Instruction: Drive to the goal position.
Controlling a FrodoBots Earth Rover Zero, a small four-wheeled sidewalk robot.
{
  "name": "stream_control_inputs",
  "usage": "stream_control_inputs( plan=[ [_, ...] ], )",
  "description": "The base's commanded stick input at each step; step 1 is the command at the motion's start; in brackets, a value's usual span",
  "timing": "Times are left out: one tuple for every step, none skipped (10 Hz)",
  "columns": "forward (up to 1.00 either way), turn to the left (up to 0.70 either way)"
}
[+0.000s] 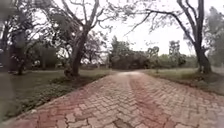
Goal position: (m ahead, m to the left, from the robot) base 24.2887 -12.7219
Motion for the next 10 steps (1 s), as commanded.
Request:
stream_control_inputs(
  plan=[
    [0.70, -0.35],
    [0.70, -0.35],
    [0.70, -0.35],
    [0.70, -0.35],
    [0.70, -0.35],
    [0.70, -0.35],
    [0.70, -0.35],
    [0.70, -0.28],
    [0.70, -0.09],
    [0.70, 0.00]
  ],
)
